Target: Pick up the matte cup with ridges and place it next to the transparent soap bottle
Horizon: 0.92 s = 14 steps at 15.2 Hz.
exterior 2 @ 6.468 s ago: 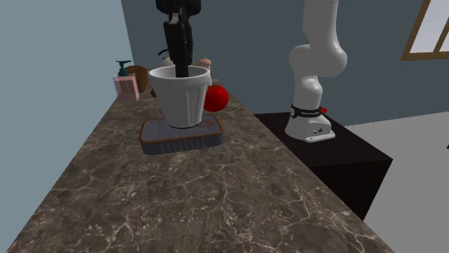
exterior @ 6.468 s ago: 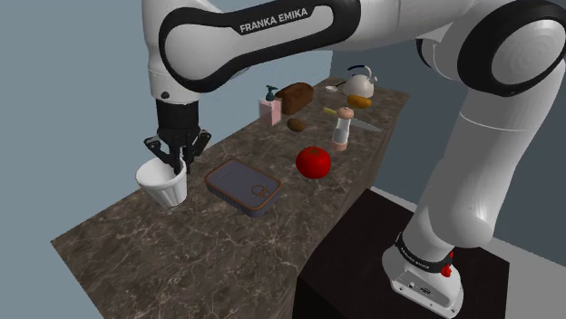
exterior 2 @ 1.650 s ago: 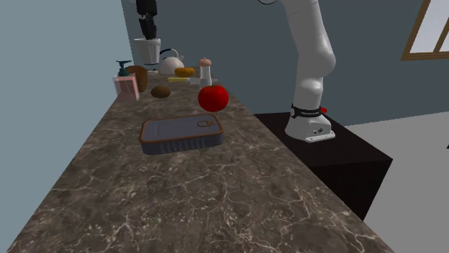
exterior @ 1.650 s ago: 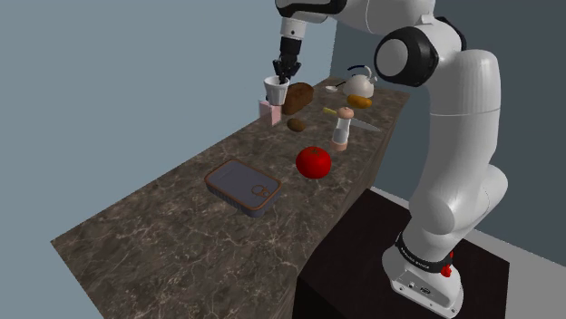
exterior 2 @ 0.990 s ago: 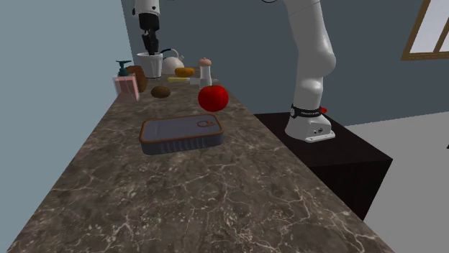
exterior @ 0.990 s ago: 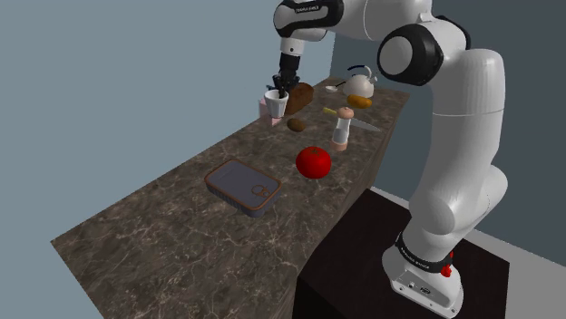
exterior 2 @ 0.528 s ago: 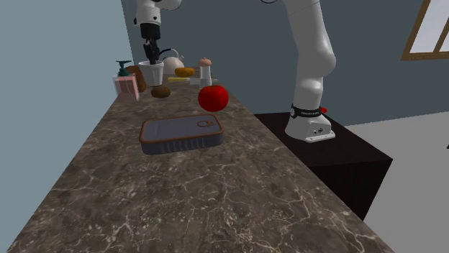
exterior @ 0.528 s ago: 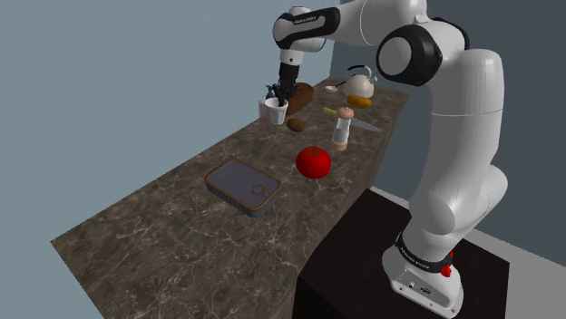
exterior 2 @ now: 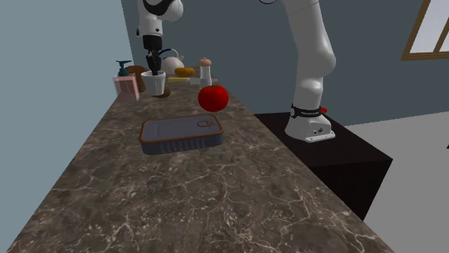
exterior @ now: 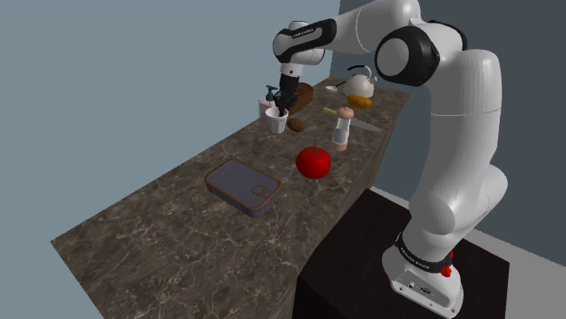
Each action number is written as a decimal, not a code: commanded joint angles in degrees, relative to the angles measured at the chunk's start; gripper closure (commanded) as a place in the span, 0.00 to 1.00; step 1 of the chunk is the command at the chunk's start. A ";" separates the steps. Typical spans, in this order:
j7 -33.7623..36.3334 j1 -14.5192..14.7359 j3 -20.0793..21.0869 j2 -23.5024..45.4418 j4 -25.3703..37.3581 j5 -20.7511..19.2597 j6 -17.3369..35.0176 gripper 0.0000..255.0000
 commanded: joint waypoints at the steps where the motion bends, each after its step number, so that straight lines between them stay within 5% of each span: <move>1: -0.16 0.10 0.04 0.67 -0.84 0.06 1.55 1.00; 14: -1.04 0.17 0.10 2.43 -3.81 0.34 6.22 1.00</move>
